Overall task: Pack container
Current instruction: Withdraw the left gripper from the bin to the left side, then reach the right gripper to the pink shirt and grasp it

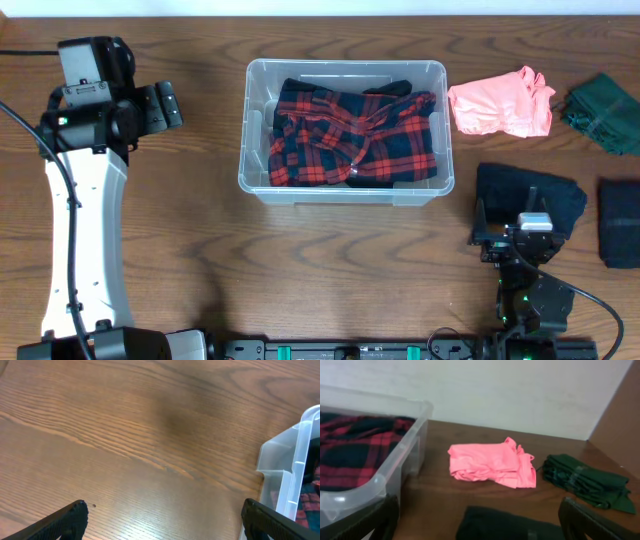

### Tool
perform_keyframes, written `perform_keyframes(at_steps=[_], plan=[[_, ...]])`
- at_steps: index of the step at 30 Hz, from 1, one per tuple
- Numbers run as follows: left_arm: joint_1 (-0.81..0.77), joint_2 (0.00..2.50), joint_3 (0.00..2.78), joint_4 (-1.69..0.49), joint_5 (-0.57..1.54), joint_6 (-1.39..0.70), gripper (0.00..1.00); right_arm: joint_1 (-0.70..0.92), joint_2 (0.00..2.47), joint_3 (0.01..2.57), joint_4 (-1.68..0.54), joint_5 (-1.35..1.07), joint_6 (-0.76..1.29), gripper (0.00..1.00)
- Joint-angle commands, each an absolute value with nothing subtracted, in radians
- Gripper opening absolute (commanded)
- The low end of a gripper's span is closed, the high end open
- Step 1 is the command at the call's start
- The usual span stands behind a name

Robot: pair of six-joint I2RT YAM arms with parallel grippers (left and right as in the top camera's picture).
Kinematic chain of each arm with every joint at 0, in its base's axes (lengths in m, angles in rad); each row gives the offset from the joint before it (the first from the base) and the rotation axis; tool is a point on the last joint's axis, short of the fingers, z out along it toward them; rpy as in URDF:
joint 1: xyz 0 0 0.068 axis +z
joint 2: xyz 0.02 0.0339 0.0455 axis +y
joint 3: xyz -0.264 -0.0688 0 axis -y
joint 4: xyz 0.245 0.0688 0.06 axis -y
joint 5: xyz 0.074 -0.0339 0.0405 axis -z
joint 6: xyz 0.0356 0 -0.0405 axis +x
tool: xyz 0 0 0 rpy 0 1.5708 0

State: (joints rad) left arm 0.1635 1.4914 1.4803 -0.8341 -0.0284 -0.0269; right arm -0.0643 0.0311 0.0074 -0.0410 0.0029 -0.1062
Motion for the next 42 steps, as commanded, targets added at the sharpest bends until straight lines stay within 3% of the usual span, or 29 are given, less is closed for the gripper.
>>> perform_keyframes(at_steps=[1,10,21,27,34,42], plan=[[0.167,1.501,1.477,-0.837,-0.010,-0.036,0.98,-0.071,0.026,0.006,-0.005,0.018,0.015,0.99],[0.167,1.501,1.477,-0.837,-0.010,-0.036,0.98,-0.071,0.126,0.182,0.002,-0.057,0.142,0.99],[0.167,1.501,1.477,-0.837,-0.010,-0.036,0.98,-0.075,0.824,0.843,-0.316,-0.065,0.131,0.99],[0.167,1.501,1.477,-0.837,-0.010,-0.036,0.98,-0.077,1.145,1.167,-0.467,-0.195,0.035,0.99],[0.167,1.501,1.477,-0.837,-0.010,-0.036,0.98,-0.154,1.299,1.216,-0.459,-0.172,0.078,0.99],[0.167,1.501,1.477,-0.837,-0.010,-0.036,0.98,-0.335,1.540,1.216,-0.446,-0.368,0.097,0.99]])
